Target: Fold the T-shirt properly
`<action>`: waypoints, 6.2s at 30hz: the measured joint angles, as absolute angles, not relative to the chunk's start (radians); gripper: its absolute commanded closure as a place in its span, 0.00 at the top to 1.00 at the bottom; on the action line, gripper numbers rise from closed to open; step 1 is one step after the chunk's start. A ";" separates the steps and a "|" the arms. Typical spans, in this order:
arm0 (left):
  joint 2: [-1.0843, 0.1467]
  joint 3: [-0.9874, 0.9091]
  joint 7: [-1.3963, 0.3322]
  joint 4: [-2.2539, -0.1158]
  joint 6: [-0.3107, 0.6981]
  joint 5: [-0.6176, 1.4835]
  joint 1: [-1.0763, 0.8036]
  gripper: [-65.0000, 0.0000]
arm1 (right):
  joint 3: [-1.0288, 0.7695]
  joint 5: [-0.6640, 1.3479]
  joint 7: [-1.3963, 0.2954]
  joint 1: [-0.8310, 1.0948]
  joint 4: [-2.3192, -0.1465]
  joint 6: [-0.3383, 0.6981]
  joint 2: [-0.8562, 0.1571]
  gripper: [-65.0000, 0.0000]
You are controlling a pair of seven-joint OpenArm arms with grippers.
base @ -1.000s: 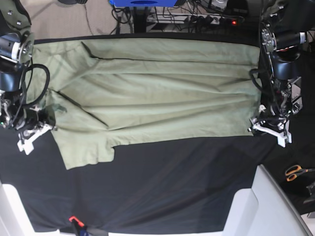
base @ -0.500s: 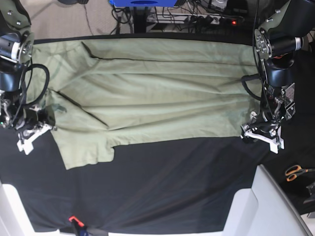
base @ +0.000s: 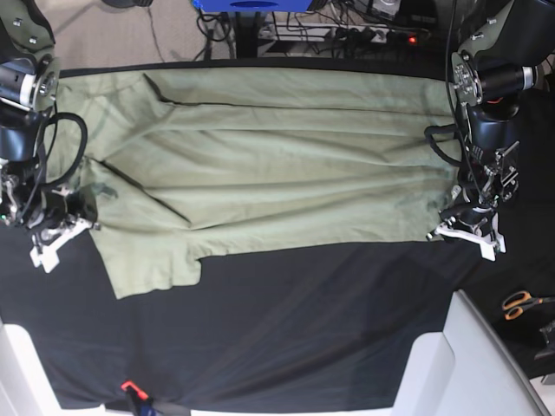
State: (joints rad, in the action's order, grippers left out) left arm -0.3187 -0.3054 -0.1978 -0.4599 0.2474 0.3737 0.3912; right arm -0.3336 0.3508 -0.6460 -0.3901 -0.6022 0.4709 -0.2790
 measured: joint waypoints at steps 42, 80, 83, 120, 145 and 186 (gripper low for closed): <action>-0.305 -0.306 -0.474 -0.875 0.239 0.363 0.357 0.00 | -0.129 0.338 -0.474 -0.466 -0.691 0.508 -0.281 0.00; -0.345 -0.308 -0.704 -1.382 0.368 0.365 -0.087 0.00 | -0.154 0.340 -0.833 -0.212 -1.050 0.514 -0.333 0.00; -0.372 -0.307 -0.704 -1.382 0.390 0.366 -0.087 0.00 | -0.218 0.351 -0.832 -0.204 -1.052 0.516 -0.330 0.00; -0.408 -0.387 -0.703 -1.449 0.426 0.367 -0.229 0.00 | -0.339 0.350 -1.011 0.024 -1.349 0.516 -0.293 0.00; -0.385 -0.346 -0.700 -1.448 0.420 0.355 -0.300 0.00 | -0.339 0.347 -0.999 0.067 -1.341 0.516 -0.299 0.00; -0.365 -0.670 -0.700 -1.505 0.420 0.525 -0.368 0.99 | -0.149 0.340 -0.817 -0.324 -0.986 0.515 -0.329 0.63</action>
State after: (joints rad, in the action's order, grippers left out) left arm -0.3653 -0.6704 -0.7002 -1.5047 0.4198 0.5251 -0.3683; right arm -0.1486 0.3401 -0.8165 -0.3237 -0.9855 0.5152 -0.3286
